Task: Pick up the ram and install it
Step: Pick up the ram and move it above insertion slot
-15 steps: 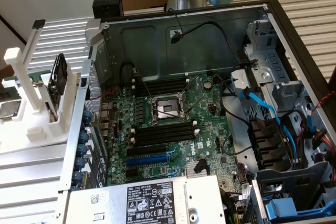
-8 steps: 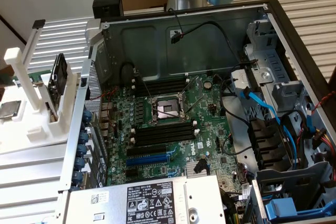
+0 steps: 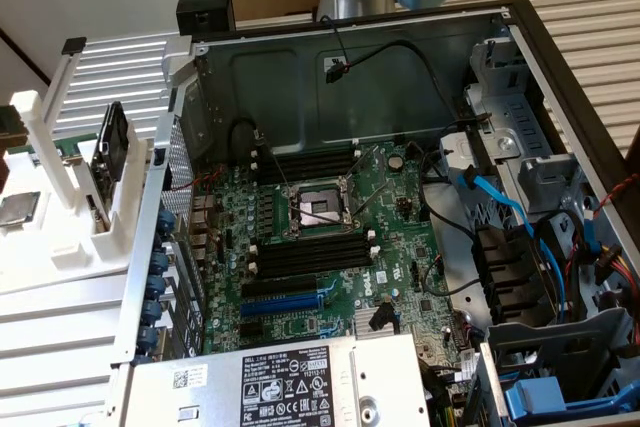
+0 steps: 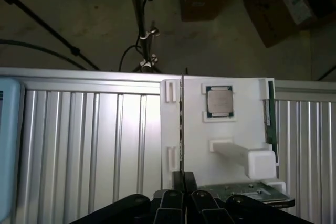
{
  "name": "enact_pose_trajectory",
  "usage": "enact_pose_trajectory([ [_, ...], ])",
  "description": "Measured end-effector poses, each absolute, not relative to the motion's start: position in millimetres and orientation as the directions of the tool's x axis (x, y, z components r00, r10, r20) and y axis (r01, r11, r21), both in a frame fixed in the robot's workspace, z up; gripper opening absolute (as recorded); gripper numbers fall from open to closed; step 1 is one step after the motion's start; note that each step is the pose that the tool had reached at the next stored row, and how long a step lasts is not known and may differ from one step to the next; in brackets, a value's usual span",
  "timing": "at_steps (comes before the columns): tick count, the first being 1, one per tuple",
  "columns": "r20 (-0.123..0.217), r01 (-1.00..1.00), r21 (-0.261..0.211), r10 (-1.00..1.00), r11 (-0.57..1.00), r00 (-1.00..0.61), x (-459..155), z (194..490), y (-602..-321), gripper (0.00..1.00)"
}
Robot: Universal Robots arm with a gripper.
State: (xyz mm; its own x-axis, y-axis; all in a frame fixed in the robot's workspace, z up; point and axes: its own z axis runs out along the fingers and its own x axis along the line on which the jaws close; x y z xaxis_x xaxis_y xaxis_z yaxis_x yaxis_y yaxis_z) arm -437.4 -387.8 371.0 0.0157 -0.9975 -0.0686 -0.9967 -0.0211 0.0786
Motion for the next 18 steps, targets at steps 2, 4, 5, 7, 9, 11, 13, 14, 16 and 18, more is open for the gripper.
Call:
enact_pose_trajectory([
  [2, -0.069, -0.997, 0.079, -0.997, -0.021, 0.015, -434, 372, -388, 0.12],
  [4, -0.090, -0.997, 0.079, -0.996, -0.022, 0.015, -429, 372, -388, 0.12],
  [5, -0.091, -0.997, 0.078, -0.996, -0.022, 0.015, -429, 372, -388, 0.12],
  [7, -0.091, -0.997, 0.079, -0.996, -0.021, 0.013, -427, 372, -388, 0.12],
  [9, -0.091, -0.997, 0.079, -0.996, -0.020, 0.013, -423, 372, -388, 0.12],
  [11, -0.091, -0.997, 0.079, -0.996, -0.020, 0.013, -417, 374, -388, 0.12],
  [13, -0.091, -0.997, 0.079, -0.996, -0.020, 0.013, -411, 376, -388, 0.12],
  [14, -0.091, -0.997, 0.079, -0.996, -0.020, 0.013, -407, 378, -389, 0.12],
  [16, -0.091, -0.997, 0.079, -0.996, -0.020, 0.013, -401, 382, -389, 0.12],
  [18, -0.091, -0.997, 0.079, -0.996, -0.020, 0.013, -395, 386, -390, 0.12],
])
